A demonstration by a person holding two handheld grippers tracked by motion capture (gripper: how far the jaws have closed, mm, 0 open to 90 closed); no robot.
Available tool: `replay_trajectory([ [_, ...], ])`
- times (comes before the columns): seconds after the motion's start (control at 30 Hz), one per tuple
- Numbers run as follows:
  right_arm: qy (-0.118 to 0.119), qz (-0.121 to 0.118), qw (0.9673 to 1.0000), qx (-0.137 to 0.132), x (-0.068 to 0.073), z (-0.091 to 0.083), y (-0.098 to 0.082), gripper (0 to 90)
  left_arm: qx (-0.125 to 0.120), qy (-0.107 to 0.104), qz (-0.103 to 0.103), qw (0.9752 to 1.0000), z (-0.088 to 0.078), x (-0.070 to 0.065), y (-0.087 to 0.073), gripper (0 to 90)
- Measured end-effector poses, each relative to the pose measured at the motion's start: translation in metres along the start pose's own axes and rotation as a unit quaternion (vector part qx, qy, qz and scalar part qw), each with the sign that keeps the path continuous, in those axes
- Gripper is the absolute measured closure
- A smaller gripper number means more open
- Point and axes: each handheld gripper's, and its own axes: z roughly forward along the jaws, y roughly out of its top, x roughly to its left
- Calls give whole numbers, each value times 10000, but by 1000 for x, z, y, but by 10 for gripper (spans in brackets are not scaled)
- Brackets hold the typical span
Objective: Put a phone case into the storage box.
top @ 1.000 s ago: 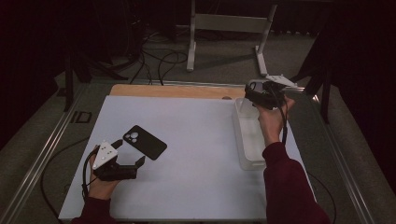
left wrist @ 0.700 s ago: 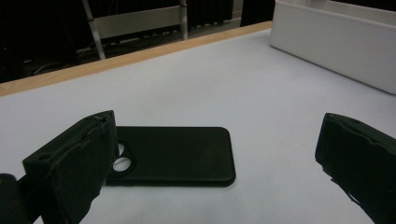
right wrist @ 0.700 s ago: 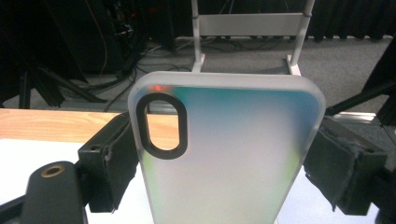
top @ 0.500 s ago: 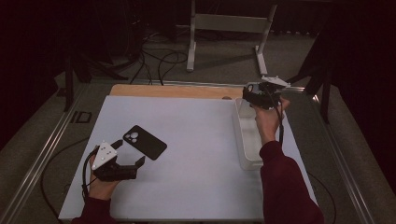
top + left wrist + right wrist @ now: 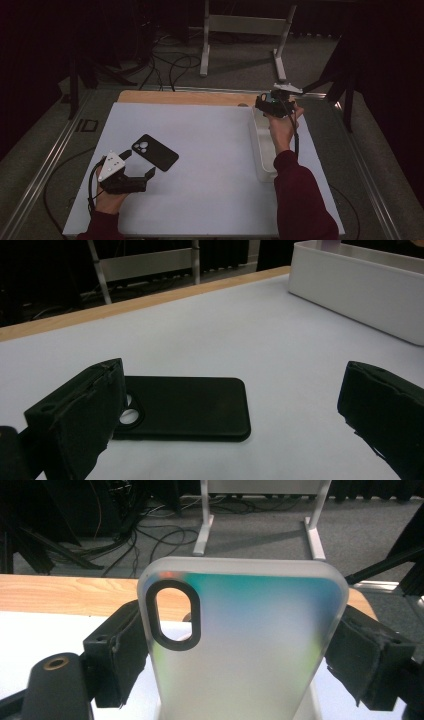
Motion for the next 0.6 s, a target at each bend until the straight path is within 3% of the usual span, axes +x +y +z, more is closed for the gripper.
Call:
replay_trajectory([
  [0.6, -172, 22, 9991, 381, -2, 17, -10, 163, -62, -28, -73, 10000, -2, 1, 0, 0],
])
